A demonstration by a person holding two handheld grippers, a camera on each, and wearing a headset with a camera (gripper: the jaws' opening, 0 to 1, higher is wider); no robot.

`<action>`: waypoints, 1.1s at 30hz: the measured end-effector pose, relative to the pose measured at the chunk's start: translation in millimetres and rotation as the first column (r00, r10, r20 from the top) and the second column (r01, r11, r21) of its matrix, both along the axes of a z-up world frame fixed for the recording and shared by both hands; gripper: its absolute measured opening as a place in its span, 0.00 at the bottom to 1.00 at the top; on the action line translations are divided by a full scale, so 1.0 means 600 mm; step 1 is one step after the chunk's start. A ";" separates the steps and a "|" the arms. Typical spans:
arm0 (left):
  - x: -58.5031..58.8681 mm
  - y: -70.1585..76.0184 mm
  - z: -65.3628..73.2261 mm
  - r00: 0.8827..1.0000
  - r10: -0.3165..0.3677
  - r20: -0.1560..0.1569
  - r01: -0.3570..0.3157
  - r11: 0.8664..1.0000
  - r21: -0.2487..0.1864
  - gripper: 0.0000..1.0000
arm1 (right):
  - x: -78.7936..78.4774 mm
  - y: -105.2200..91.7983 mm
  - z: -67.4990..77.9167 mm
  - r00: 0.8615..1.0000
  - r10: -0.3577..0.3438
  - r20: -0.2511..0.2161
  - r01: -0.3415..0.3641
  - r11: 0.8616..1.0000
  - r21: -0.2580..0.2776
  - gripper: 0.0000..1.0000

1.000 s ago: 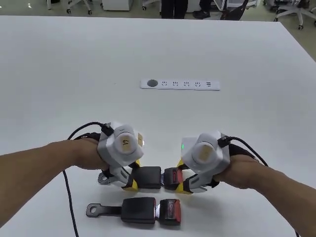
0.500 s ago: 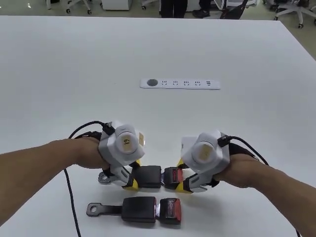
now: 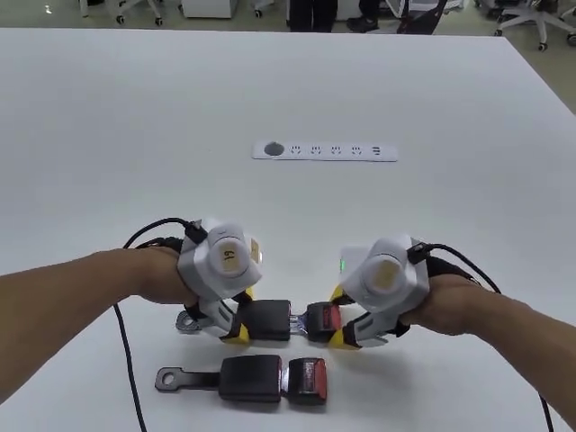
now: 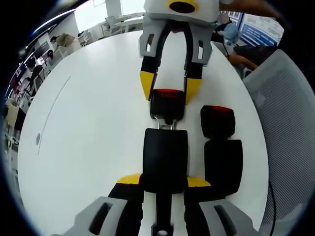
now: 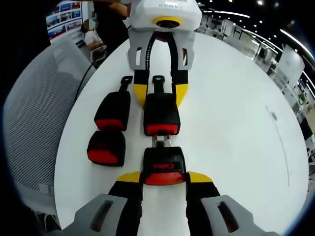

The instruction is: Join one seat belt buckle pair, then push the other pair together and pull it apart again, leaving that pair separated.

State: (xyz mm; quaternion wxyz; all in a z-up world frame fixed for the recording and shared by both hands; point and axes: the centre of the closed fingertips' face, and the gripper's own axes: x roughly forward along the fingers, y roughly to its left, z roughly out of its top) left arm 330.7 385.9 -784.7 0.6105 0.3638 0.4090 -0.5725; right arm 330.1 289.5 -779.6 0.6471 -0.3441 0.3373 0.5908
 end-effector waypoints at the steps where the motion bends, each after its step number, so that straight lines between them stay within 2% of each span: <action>1: 0.000 0.000 0.000 1.000 0.000 0.001 0.000 1.000 -0.001 0.32 | 0.000 -0.001 -0.002 1.000 0.001 0.001 -0.001 1.000 -0.003 0.30; 13: 0.000 0.000 0.000 1.000 -0.004 0.000 0.004 1.000 0.001 0.32 | 0.001 -0.002 -0.001 1.000 0.018 0.004 -0.018 1.000 0.000 0.30; 33: -0.001 -0.002 0.001 1.000 -0.001 0.000 0.001 1.000 0.004 0.32 | 0.001 -0.047 -0.004 1.000 0.007 -0.004 -0.007 0.999 -0.036 0.30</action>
